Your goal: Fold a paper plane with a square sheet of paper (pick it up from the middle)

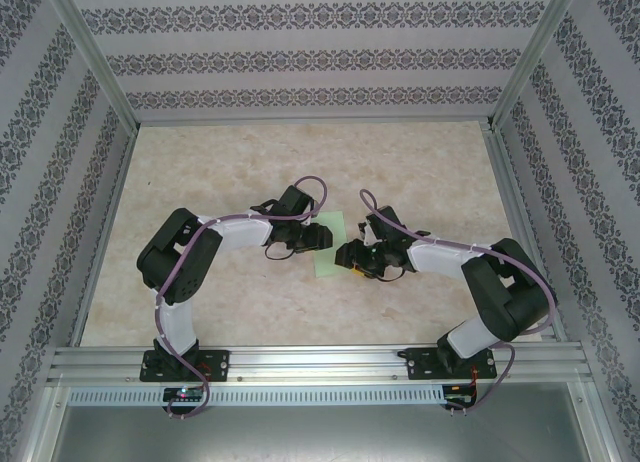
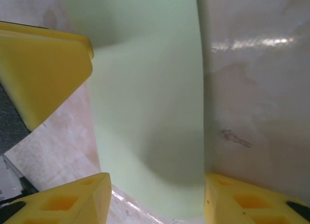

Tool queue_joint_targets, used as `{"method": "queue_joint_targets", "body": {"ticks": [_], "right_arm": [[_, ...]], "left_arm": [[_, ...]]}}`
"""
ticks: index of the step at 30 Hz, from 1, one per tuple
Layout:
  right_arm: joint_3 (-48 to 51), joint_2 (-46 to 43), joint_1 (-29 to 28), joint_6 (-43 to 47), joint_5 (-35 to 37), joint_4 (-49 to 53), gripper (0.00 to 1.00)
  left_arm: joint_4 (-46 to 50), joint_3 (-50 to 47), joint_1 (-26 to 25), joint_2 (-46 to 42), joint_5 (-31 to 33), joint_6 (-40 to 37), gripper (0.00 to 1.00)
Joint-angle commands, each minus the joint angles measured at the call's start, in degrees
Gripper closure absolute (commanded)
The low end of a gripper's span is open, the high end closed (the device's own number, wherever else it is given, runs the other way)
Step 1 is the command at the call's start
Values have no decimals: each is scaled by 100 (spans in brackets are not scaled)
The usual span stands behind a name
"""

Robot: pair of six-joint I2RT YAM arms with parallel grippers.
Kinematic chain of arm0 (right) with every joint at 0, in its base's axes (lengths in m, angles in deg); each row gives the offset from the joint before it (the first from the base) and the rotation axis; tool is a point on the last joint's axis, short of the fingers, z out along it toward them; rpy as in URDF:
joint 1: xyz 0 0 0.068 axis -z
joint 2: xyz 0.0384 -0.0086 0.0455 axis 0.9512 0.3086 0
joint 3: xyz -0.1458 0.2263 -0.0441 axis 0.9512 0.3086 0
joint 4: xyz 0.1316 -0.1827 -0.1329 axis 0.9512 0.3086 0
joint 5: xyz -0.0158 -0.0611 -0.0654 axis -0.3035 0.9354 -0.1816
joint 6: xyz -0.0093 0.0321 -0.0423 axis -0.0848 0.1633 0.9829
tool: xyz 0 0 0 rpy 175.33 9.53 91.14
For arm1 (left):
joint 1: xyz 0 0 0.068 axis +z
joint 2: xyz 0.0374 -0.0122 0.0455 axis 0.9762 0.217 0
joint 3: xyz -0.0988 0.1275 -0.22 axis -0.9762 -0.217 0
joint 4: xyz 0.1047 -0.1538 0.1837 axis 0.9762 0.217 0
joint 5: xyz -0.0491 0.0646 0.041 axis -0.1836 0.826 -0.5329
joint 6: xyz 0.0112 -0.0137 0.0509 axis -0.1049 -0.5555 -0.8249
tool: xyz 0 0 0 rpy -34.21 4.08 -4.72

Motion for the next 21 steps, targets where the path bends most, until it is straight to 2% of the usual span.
{"method": "queue_joint_targets", "body": {"ticks": [1,6,11,21], "right_arm": [[109,45,43,-265,-248,-475,49],[329,-82,120,-584,-315,-853,52],[682,-225,181,-984,-502,-1739,51],[885,-346,384,-1162,-379,-2267,51]], "left_arm": [[144,-134,72,101,176,36,54],[153,-131,80,104,179,31,53],[145,-135,79,116,176,31,53],[165,-151,89,110,185,14,53]]}}
